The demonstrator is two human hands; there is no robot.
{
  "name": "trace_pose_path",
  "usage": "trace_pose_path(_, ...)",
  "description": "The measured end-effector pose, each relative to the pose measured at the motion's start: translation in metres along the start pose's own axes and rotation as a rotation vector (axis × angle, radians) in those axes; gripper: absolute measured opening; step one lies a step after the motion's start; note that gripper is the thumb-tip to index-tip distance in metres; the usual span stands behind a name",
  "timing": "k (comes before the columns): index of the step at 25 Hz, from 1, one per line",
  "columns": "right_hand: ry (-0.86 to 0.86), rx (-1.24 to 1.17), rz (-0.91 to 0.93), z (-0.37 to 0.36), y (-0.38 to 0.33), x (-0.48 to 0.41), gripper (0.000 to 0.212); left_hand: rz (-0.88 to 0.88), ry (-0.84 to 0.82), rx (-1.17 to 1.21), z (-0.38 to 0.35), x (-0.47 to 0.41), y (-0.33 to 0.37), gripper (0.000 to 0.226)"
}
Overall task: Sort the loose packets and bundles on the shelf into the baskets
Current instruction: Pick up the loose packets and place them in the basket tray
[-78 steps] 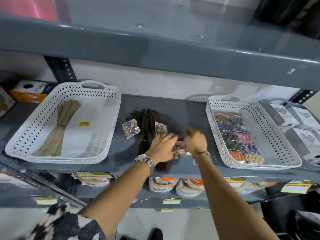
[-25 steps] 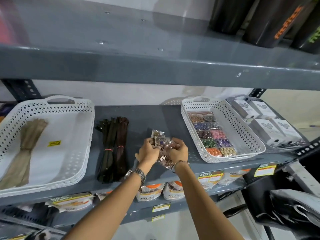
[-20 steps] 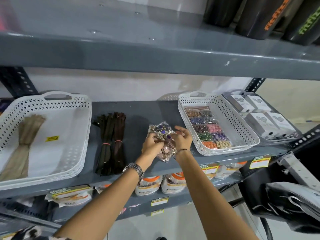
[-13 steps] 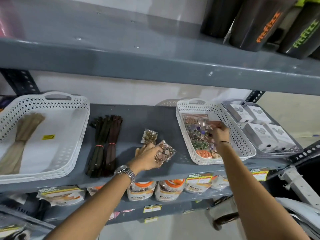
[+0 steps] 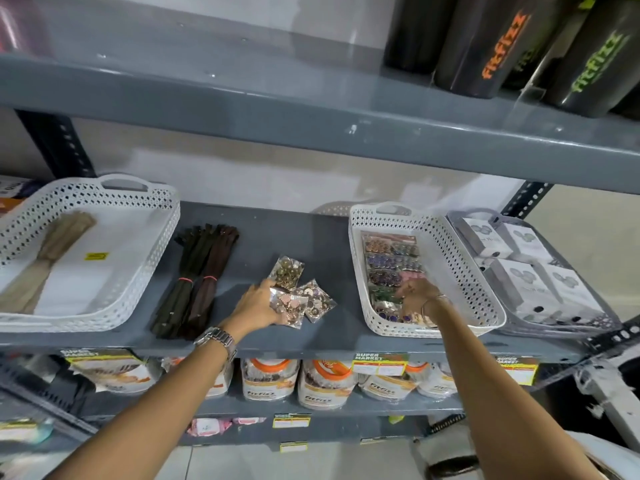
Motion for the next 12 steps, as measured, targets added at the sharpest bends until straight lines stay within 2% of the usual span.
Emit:
trace_pose_path(2, 0.063, -0.053, 0.083, -0.002, -0.020, 0.001, 0.032, 0.017, 0.021, 0.144, 0.003, -0.001, -0.001, 0.076)
trace_pose_path(4, 0.119, -0.033, 0.215, -0.010, -0.053, 0.009, 0.029, 0.001, 0.006, 0.454, 0.003, -0.001, 0.004, 0.067)
trace_pose_path(6, -0.051, -0.047, 0.310, -0.033, -0.087, 0.025, 0.029, -0.055, -0.023, 0.720, 0.001, 0.000, 0.016, 0.064)
trace_pose_path(8, -0.302, -0.117, 0.290, -0.059, -0.107, 0.036, 0.039, -0.127, -0.012, 0.877, 0.004, -0.002, 0.034, 0.057)
trace_pose_path(9, -0.328, -0.152, 0.286, -0.065, -0.110, 0.038, 0.041, -0.160, 0.014, 0.912, 0.007, -0.005, 0.042, 0.055)
trace_pose_path(12, -0.196, -0.339, 0.327, -0.056, -0.099, 0.033, 0.039, -0.266, 0.018, 0.975, 0.013, -0.006, 0.066, 0.049)
Point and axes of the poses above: each hand's wrist, its own x-axis away from the middle knuckle, its own z-axis out of the back of the hand, y = z × x, the point moved 3 cm from there along -x, towards the middle knuckle, and after that the axes turned 9 degrees about -y, right-handed, at the moved point
